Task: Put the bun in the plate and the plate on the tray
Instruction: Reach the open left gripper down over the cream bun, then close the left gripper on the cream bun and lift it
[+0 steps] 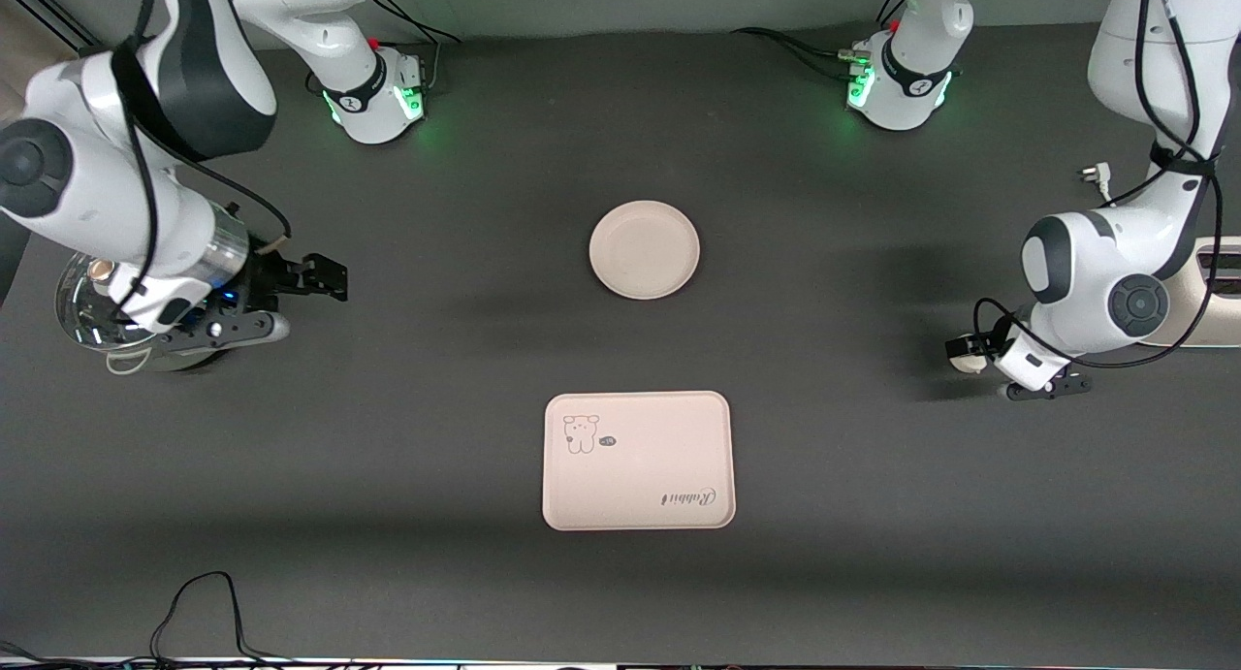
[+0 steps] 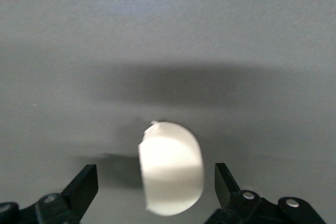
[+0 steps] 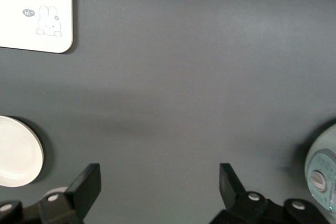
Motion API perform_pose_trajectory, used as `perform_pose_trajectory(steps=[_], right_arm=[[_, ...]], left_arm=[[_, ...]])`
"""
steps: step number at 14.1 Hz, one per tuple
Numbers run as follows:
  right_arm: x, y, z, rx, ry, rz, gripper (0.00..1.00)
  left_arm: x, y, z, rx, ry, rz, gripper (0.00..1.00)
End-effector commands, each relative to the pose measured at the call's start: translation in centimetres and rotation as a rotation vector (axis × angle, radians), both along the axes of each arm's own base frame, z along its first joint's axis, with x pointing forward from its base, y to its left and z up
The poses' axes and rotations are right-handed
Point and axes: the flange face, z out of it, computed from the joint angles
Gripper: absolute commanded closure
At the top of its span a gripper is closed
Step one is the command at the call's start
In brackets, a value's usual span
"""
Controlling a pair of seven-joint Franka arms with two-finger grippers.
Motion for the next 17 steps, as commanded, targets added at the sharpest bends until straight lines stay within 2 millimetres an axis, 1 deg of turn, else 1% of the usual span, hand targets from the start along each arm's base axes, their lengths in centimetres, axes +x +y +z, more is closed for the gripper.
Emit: perform_pose_trajectory(steps=[1, 2, 3, 4, 5, 7, 8, 9, 10, 11, 12, 13, 15, 16, 17], right_arm=[[0.2, 1.9, -0.7, -0.001, -0.006, -0.032, 0.0], [0.2, 2.2, -0.9, 0.0, -0.001, -0.03, 0.0], [0.2, 2.3, -1.0, 0.0, 0.001, -0.028, 0.0], [0.1, 2.3, -1.1, 0.0, 0.002, -0.028, 0.0], [0.1, 2.4, -1.2, -0.001, 0.004, -0.028, 0.0], [0.1, 3.0, -1.9, -0.001, 0.014, -0.015, 0.0], [0.3, 3.1, -2.4, -0.002, 0.019, -0.011, 0.0], [0.5, 3.2, -2.9, 0.001, 0.016, -0.017, 0.0], [0.6, 3.5, -3.2, 0.004, 0.008, -0.014, 0.0], [0.6, 3.5, -3.6, 0.007, 0.007, -0.015, 0.0], [0.6, 3.7, -3.6, 0.017, 0.002, -0.018, 0.0], [0.6, 3.8, -3.7, 0.028, 0.002, -0.023, 0.0], [0.7, 4.3, -4.0, 0.033, 0.002, -0.017, 0.0], [0.6, 4.4, -3.9, 0.033, -0.001, -0.016, 0.0], [0.5, 4.7, -3.8, 0.033, -0.001, -0.011, 0.0]], left_arm=[[0.8, -0.6, 0.3, -0.025, -0.003, -0.003, 0.01], [0.8, -0.6, 0.0, -0.026, -0.002, -0.002, 0.03], [0.8, -0.5, -0.1, -0.025, -0.004, 0.0, 0.07], [0.8, -0.5, -0.1, -0.025, -0.003, 0.0, 0.14], [0.8, -0.5, -0.1, -0.026, -0.002, 0.0, 0.25], [0.7, -0.5, -0.1, -0.026, 0.001, 0.0, 0.51], [0.6, -0.5, -0.1, -0.027, 0.005, 0.0, 0.6], [0.6, -0.4, 0.4, -0.027, 0.003, -0.001, 0.63], [0.6, -0.4, 0.8, -0.029, 0.009, 0.0, 0.63], [0.6, -0.4, 2.0, -0.031, 0.022, -0.003, 0.63], [0.8, -0.4, 3.9, -0.035, 0.031, -0.005, 0.62], [1.0, -0.4, 6.4, -0.04, 0.052, -0.009, 0.62], [1.3, -0.5, 13.1, -0.053, 0.098, -0.011, 0.62], [1.5, -0.3, 16.5, -0.051, 0.096, -0.01, 0.62], [1.2, 0.2, 19.7, -0.052, 0.089, -0.005, 0.62]])
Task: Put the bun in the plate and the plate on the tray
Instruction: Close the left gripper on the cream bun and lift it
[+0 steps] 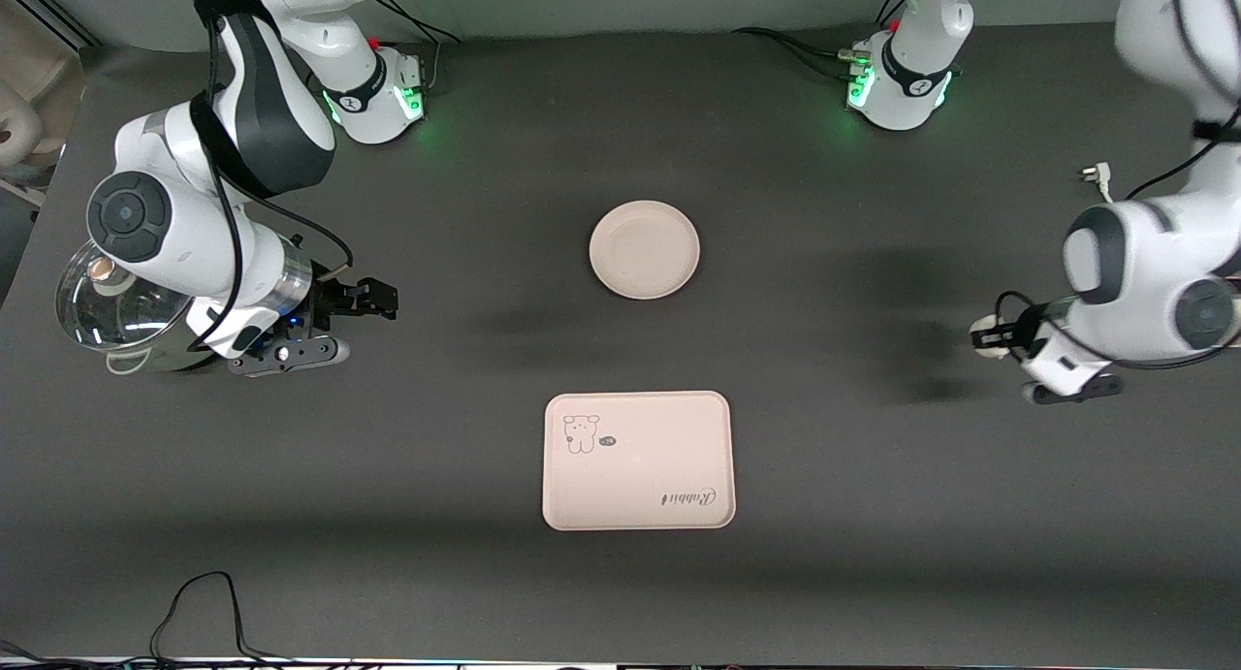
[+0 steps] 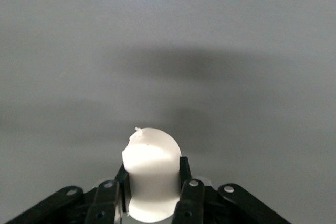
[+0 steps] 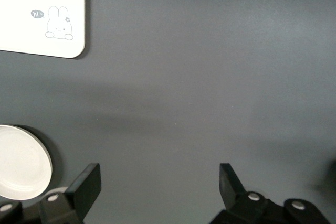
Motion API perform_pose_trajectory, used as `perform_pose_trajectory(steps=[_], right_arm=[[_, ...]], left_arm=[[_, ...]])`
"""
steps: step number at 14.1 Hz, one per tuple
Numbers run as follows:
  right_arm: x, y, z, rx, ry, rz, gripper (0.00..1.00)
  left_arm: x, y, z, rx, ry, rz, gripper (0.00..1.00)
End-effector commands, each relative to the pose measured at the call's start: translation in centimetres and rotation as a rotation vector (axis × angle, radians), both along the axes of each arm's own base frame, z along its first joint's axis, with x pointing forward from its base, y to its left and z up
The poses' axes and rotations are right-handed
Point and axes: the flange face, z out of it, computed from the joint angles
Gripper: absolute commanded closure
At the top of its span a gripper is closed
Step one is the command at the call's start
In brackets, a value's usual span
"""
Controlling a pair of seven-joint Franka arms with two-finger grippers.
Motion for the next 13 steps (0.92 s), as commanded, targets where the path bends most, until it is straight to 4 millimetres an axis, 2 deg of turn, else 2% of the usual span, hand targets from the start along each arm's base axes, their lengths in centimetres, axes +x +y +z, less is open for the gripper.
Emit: perform_pose_trajectory(steps=[1, 3, 4, 6, 8, 9, 11, 13], right_arm=[[-0.2, 1.1, 0.1, 0.014, -0.008, -0.019, 0.0], [-0.4, 1.5, 0.1, 0.011, -0.005, -0.054, 0.0], [-0.8, 3.0, 0.2, 0.014, -0.002, -0.069, 0.0], [-1.1, 4.5, 0.2, 0.02, -0.009, -0.073, 0.0], [-0.8, 5.6, -1.0, 0.03, -0.003, -0.059, 0.0], [-0.9, 6.1, -0.9, 0.036, -0.006, -0.055, 0.0], [-0.9, 6.4, -0.8, 0.038, -0.011, -0.049, 0.0], [-0.5, 6.6, -1.2, 0.043, -0.005, -0.051, 0.0]], left_arm=[[-1.2, 0.6, 10.1, -0.007, -0.028, -0.009, 0.62], [-2.5, 0.3, 17.2, -0.007, -0.038, -0.026, 0.62], [-3.2, 0.2, 20.3, -0.006, -0.039, -0.031, 0.62], [-4.2, -0.1, 24.0, 0.001, -0.046, -0.041, 0.62], [-4.7, -0.8, 25.3, 0.003, -0.046, -0.044, 0.61], [-4.6, -2.6, 25.3, 0.005, -0.04, -0.062, 0.61], [-4.3, -7.7, 24.9, 0.027, -0.04, -0.033, 0.61], [-3.8, -14.9, 23.6, 0.04, -0.057, -0.049, 0.61]])
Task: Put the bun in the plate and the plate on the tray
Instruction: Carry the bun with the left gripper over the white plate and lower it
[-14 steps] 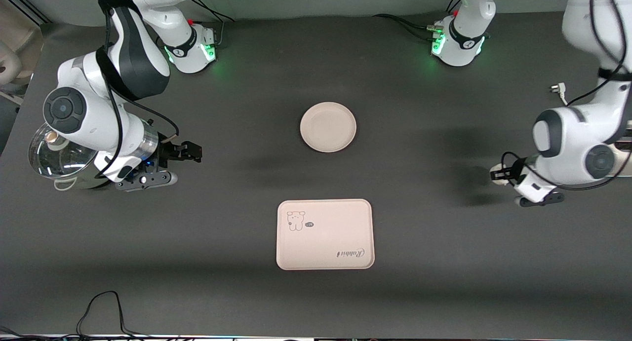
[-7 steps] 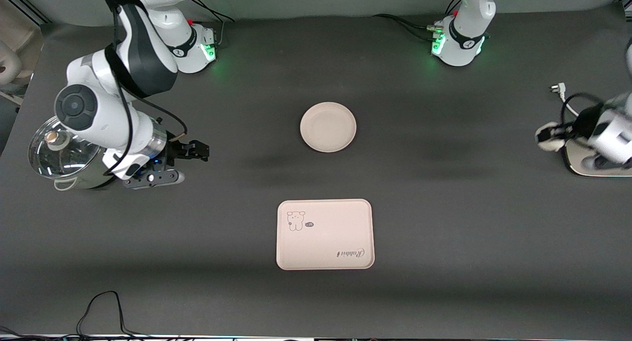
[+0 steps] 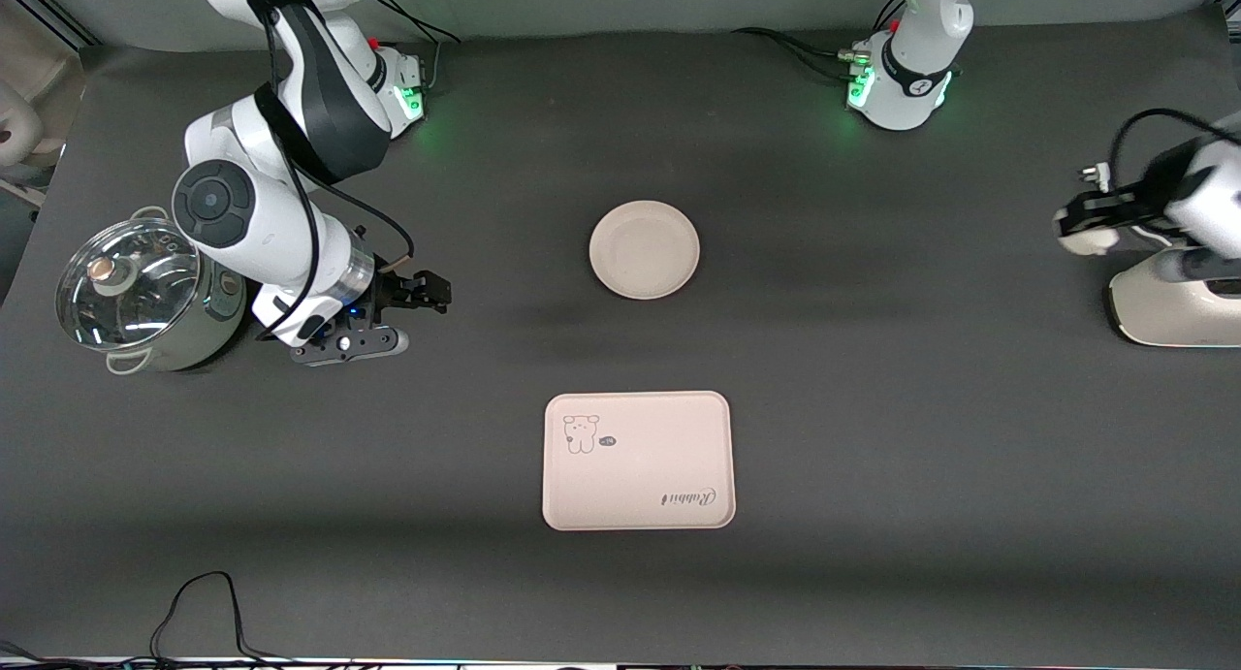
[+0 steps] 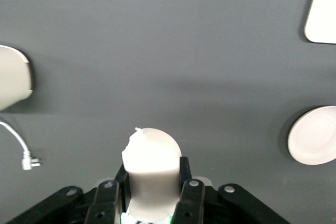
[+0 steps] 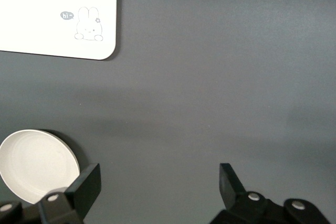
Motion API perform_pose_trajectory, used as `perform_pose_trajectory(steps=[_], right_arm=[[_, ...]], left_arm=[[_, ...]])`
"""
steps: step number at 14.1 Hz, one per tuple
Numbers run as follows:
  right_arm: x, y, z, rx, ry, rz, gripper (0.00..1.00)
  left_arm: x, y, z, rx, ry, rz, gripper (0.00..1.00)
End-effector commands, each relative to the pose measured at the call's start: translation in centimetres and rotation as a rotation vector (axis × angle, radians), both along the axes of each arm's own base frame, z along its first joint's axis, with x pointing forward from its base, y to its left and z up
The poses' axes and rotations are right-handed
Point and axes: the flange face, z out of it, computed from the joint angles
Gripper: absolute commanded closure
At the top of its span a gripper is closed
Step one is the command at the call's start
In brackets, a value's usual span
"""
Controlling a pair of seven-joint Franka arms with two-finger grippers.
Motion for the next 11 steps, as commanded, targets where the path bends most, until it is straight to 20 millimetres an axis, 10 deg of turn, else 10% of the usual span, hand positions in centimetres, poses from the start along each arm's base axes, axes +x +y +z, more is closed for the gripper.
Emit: perform_pose_trajectory(steps=[1, 7, 11], right_arm=[[0.7, 0.7, -0.3, 0.027, 0.006, -0.023, 0.0], [1.2, 1.0, -1.0, 0.031, 0.014, -0.019, 0.0], [1.5, 0.9, -0.3, 0.036, 0.002, -0.015, 0.0]], left_arm=[[0.8, -9.3, -1.9, 0.02, -0.011, 0.022, 0.61], [-3.1, -31.6, -10.3, 0.034, -0.021, 0.241, 0.6], [-8.1, -40.7, -15.1, 0.034, -0.008, 0.277, 0.6]])
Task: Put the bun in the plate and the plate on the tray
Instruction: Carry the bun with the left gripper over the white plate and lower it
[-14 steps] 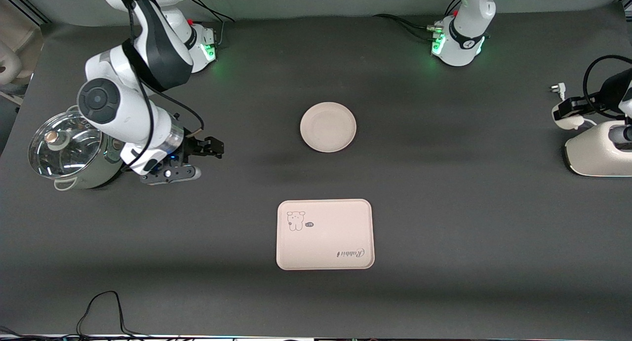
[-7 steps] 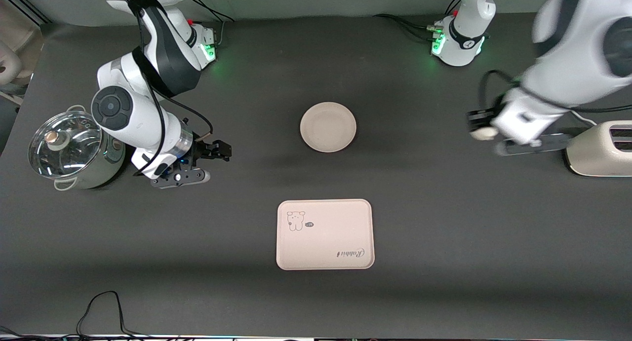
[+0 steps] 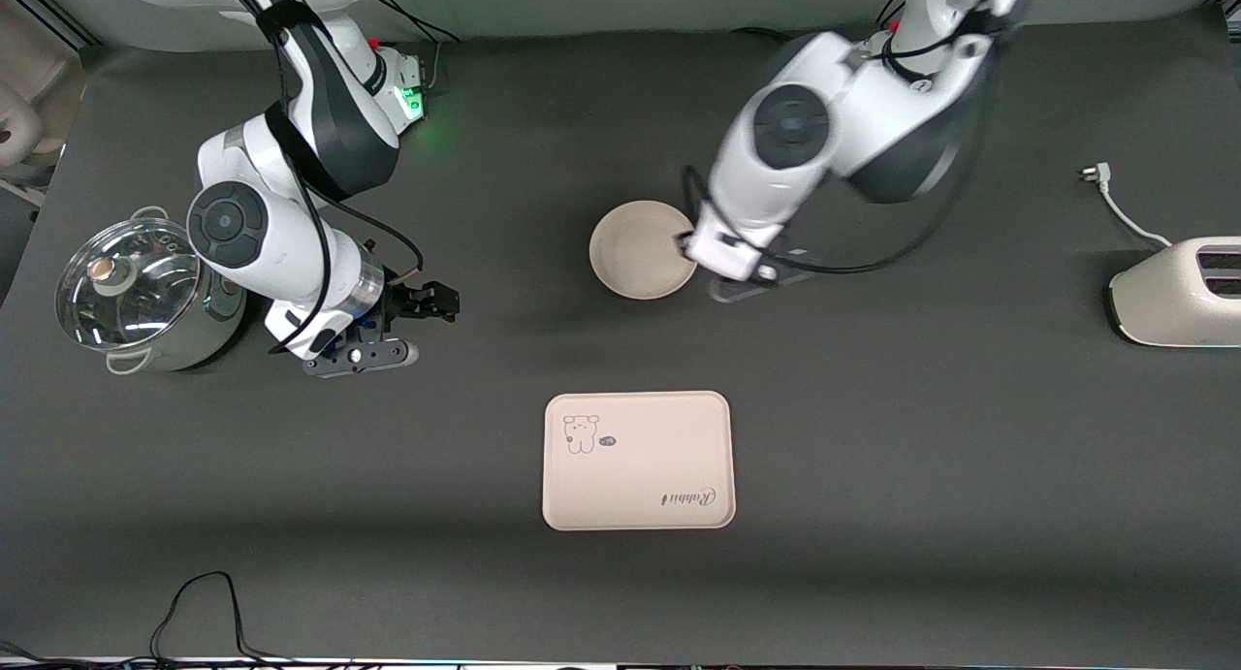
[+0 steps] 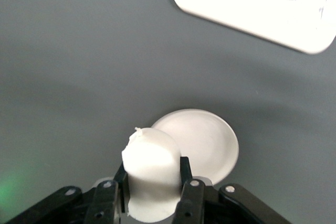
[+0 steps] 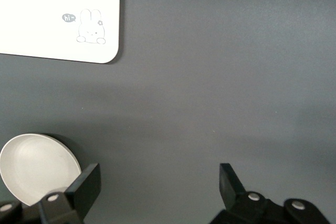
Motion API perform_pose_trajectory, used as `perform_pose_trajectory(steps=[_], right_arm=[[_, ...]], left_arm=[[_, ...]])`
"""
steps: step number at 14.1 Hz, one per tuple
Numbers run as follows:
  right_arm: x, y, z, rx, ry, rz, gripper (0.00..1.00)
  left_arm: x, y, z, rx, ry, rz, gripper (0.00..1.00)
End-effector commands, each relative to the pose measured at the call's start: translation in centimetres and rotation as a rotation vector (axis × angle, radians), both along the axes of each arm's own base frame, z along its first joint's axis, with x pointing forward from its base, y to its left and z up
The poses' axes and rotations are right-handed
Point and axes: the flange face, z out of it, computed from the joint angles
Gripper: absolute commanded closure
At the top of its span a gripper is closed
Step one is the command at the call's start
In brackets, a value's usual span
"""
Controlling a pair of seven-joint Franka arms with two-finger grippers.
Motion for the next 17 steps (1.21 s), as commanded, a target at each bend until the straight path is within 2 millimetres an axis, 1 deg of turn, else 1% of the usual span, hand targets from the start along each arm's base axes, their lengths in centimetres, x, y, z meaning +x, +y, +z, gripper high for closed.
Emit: perform_pose_trajectory(steps=[1, 3, 5, 7, 9, 10, 12, 13, 14, 15, 17], right_arm=[[0.8, 0.2, 0.7, 0.028, -0.007, -0.016, 0.0], [0.8, 0.0, 0.7, 0.028, -0.008, -0.018, 0.0], [0.9, 0.0, 0.4, 0.028, -0.004, -0.02, 0.0], [1.2, 0.2, -0.8, 0.029, 0.002, -0.031, 0.0], [1.3, 0.1, -2.3, 0.029, 0.01, -0.036, 0.0], [1.5, 0.0, -2.7, 0.029, 0.016, -0.037, 0.0], [1.2, 0.1, -3.2, 0.023, 0.031, -0.042, 0.0], [0.9, 0.0, -3.6, 0.016, 0.041, -0.058, 0.0], [0.8, 0.3, -3.5, 0.015, 0.041, -0.069, 0.0], [0.8, 0.4, -3.5, 0.016, 0.036, -0.071, 0.0], [0.9, 0.7, -3.3, 0.023, 0.022, -0.071, 0.0]], left_arm=[[-2.7, -4.2, -3.4, 0.015, 0.005, 0.051, 0.6], [-5.5, -6.9, -7.1, 0.008, 0.007, 0.043, 0.6], [-7.7, -8.4, -10.8, 0.014, -0.002, 0.056, 0.6], [-10.0, -9.3, -14.9, 0.045, -0.021, 0.05, 0.6], [-10.5, -9.3, -18.2, 0.056, -0.013, 0.049, 0.6], [-10.4, -9.1, -19.4, 0.07, -0.014, 0.037, 0.6], [-10.5, -8.9, -21.0, 0.09, -0.019, 0.014, 0.6], [-10.4, -8.9, -21.4, 0.089, -0.022, 0.016, 0.57], [-10.3, -8.8, -21.5, 0.086, -0.023, 0.021, 0.34], [-10.1, -8.7, -21.4, 0.09, -0.023, 0.051, 0.0], [-10.0, -8.7, -20.9, 0.095, -0.025, 0.064, 0.0]])
